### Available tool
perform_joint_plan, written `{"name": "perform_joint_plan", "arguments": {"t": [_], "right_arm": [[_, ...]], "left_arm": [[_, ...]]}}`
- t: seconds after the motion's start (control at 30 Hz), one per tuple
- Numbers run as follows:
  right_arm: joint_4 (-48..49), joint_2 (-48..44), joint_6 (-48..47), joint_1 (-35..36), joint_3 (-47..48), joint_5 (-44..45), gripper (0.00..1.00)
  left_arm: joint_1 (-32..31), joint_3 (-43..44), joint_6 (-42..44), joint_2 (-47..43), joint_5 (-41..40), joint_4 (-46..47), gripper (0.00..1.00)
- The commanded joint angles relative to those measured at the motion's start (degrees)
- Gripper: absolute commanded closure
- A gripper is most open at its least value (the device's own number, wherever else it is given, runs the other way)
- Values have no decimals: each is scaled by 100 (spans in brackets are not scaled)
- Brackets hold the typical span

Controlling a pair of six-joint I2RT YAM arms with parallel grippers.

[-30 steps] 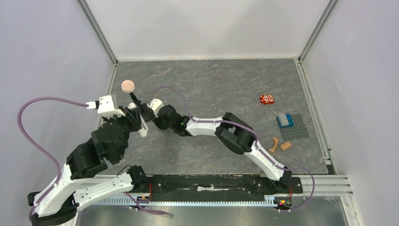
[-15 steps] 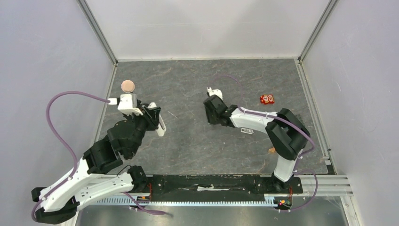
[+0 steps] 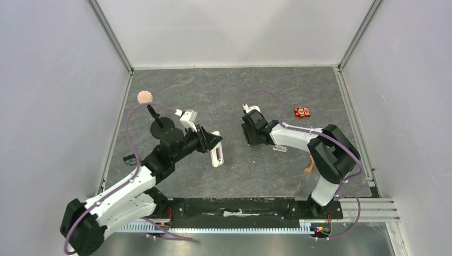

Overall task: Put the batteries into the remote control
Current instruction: Move the battery to the center of the board.

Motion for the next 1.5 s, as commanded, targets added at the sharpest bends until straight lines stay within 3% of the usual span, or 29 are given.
{"name": "perform_joint_plan", "arguments": {"t": [0.0,0.13,0.4,0.53,0.7,0.87,1.07,1.23,1.47], "right_arm": [[69,-358,-1158,-165,-159,-527,50],[-137,-207,-1927,-167,-36,-713,51],[-130,-225,-2016,-186,-5,-1097,43],[-191,-249,-1449,-185,209,-1238,28],[-528,-393,-435,-184,622,-970,20],[-973,-444,1166,-196,744,-598,24],[-1439,-353,2723,-190,850,36,39],[-1817,-303,3425,-202,962,575,42],[-1956,196,3774,-217,1143,651,46]], "left_arm": [[798,-126,-711,490,2615,2263,98],[927,246,-261,1236,3592,2306,98],[1068,910,699,1773,4716,1514,98],[1138,1134,1217,1593,4345,785,98],[1172,1182,1581,984,3122,98,98],[1174,895,1554,425,2038,111,98],[1174,667,1697,155,1357,94,98],[1174,581,1585,215,1377,115,98],[1174,474,1509,116,1395,110,98]]}}
